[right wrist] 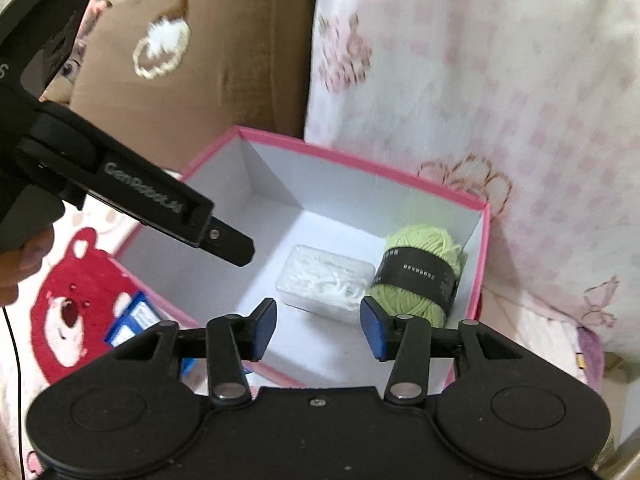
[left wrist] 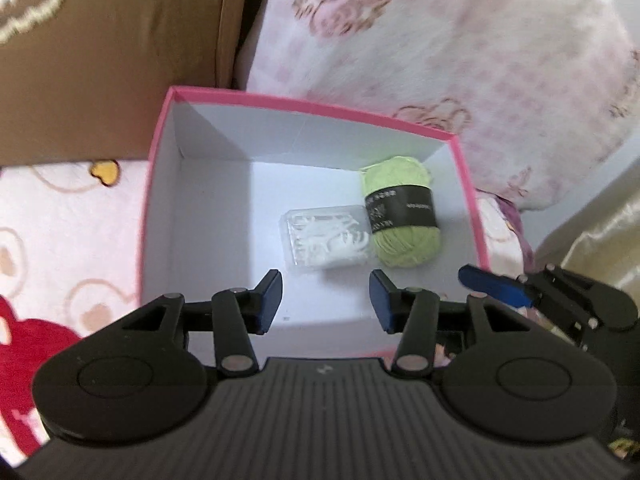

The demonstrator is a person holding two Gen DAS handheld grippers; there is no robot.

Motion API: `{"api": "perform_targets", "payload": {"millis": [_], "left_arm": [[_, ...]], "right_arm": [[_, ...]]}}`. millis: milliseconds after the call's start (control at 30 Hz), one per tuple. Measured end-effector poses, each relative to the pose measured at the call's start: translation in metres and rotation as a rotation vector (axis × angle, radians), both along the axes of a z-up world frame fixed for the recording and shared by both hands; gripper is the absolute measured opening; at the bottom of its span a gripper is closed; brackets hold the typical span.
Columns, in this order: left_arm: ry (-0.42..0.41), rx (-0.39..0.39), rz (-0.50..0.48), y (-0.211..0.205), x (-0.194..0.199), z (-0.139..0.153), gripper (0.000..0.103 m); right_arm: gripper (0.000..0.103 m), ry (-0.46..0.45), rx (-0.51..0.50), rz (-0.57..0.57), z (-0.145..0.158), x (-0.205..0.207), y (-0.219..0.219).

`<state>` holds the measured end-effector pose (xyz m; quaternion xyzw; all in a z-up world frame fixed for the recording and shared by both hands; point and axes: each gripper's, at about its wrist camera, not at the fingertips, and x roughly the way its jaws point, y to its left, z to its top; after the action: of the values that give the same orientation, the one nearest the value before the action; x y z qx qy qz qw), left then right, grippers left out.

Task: Organize objects
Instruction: 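Lower the floss box beside the yarn, open and raise the left tool, then move the left tool back from the box toward the orange sponge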

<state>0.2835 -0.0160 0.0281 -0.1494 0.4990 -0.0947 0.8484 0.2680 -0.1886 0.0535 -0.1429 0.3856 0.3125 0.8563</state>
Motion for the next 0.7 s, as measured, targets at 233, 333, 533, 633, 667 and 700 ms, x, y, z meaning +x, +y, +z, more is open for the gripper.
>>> {"api": "perform_targets", "payload": {"millis": [233,333,533,633,667,700], "left_arm": [[-0.047,0.092,-0.066,-0.003,-0.055,0.05,0.053],[-0.06,0.115,-0.084,-0.004,-0.075,0.067,0.056],[-0.07,0.096,-0.132,0.0,-0.114,0.094,0.061],[-0.082,0.084,-0.165,0.002,-0.134,0.105,0.064],[-0.087,0.08,-0.176,0.003,-0.139,0.107,0.065],[-0.092,0.078,-0.185,0.002,-0.144,0.109,0.066]], "right_arm": [[0.066,-0.065,0.01,0.0,0.042,-0.047,-0.011],[0.071,-0.068,0.014,0.0,0.055,-0.064,-0.014],[0.079,-0.097,0.02,0.017,0.078,-0.104,-0.02],[0.085,-0.089,0.025,0.026,0.088,-0.122,-0.023],[0.085,-0.084,0.024,0.028,0.089,-0.127,-0.024],[0.086,-0.077,0.026,0.027,0.091,-0.132,-0.025]]}}
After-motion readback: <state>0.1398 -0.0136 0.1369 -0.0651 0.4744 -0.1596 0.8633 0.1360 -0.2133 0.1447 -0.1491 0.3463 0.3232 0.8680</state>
